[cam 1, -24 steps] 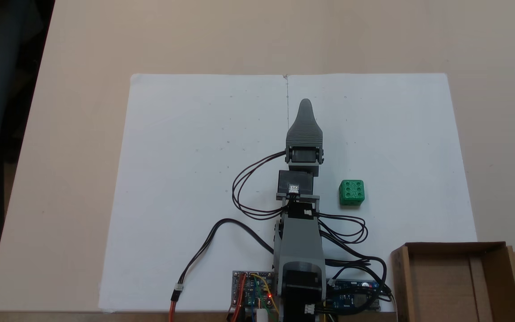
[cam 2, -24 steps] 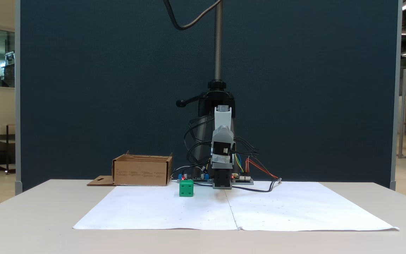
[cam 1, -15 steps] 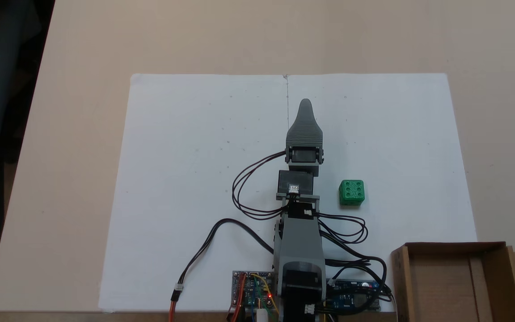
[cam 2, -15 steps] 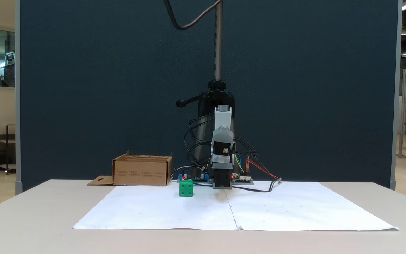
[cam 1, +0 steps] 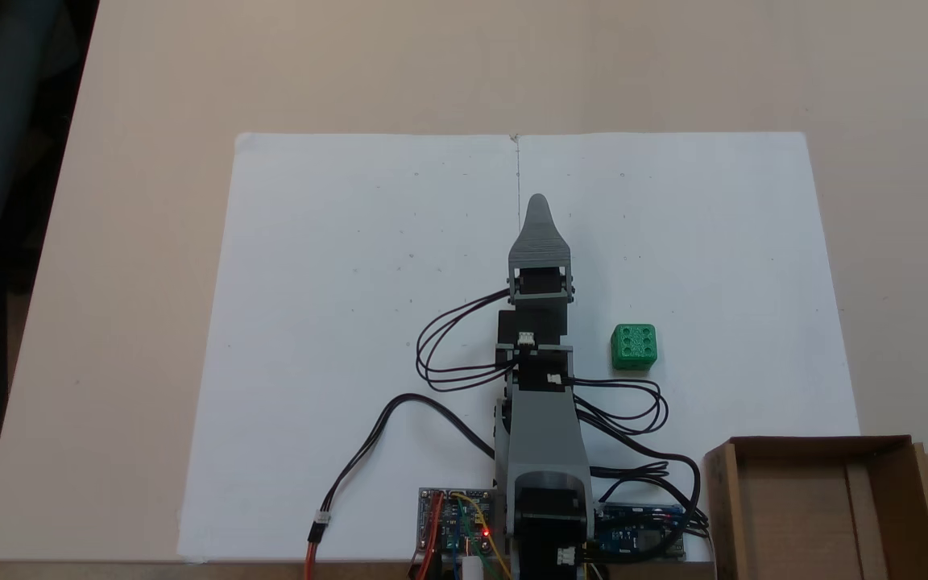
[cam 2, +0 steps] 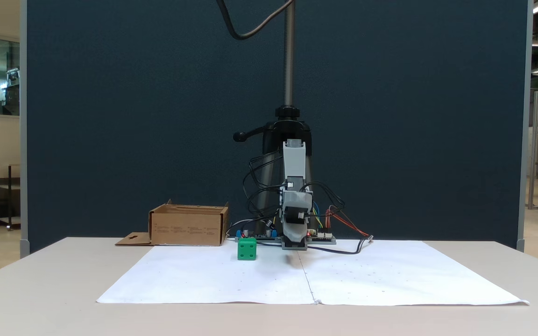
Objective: Grasp a green dice and put it in the bin.
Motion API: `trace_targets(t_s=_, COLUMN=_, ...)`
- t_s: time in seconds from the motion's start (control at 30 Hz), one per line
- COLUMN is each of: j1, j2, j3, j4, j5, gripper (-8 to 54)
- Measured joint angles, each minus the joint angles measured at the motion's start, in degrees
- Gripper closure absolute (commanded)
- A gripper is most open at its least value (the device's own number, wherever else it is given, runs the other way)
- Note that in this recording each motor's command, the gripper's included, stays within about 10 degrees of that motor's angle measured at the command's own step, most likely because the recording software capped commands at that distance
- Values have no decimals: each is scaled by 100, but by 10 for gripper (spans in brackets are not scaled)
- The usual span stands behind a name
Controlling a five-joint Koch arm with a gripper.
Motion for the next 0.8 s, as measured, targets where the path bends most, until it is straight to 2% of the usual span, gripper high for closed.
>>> trace_targets(t_s=0.47, j1=26, j2=0, j3=-1468, j4=3454, j5=0, gripper=24)
trace_targets(t_s=0.8, j1=272, j2=0, j3=-3349, j4=6688, j5=0, gripper=13)
